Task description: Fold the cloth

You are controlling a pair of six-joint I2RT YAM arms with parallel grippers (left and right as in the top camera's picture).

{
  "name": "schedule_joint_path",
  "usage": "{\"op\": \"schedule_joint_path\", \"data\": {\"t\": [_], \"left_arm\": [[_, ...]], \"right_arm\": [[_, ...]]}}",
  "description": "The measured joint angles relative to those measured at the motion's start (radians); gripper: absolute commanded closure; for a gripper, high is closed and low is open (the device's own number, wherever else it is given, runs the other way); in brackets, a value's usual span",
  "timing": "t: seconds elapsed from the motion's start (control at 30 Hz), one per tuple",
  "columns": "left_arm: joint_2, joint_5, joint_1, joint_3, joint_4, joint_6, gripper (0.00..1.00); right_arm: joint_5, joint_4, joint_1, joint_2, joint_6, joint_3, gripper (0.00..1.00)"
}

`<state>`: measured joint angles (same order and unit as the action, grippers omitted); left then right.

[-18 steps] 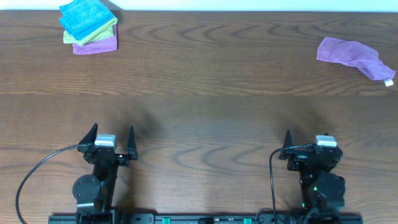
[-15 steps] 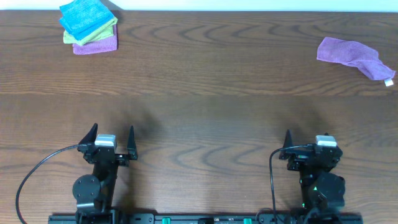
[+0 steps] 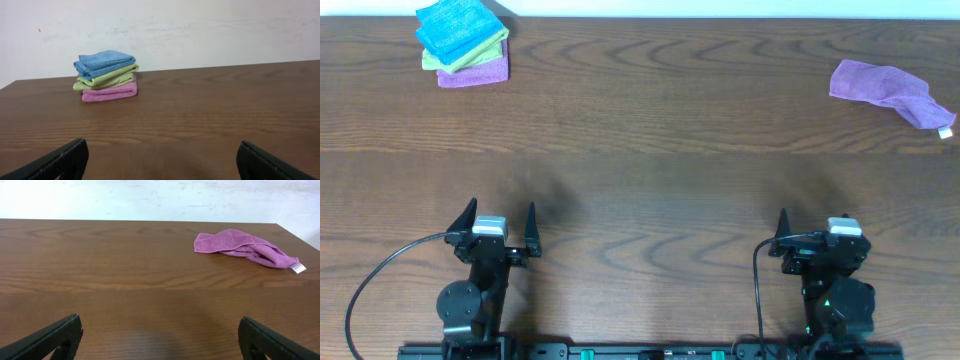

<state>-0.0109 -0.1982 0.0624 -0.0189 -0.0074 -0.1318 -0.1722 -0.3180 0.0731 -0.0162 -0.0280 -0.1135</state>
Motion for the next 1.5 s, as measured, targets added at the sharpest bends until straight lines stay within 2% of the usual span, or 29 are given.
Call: {"op": "schedule_joint_path", "data": {"t": [1.03, 1.1, 1.37, 1.5], "left_arm": [[0.000, 0.000, 0.000, 0.000, 0.000, 0.000, 0.05], [0.000, 0.000, 0.000, 0.000, 0.000, 0.000, 0.04], [0.000, 0.000, 0.000, 0.000, 0.000, 0.000, 0.05], [0.000, 0.000, 0.000, 0.000, 0.000, 0.000, 0.05]], "right_arm": [[0.000, 0.006, 0.000, 0.000, 0.000, 0.000, 0.01], [0.000, 0.041, 0.000, 0.000, 0.000, 0.003, 0.01], [0.060, 0.414, 0.000, 0.004, -0.025, 0.014, 0.01], [0.017, 0.486, -0.001, -0.031, -0.060, 0.014, 0.01]]}}
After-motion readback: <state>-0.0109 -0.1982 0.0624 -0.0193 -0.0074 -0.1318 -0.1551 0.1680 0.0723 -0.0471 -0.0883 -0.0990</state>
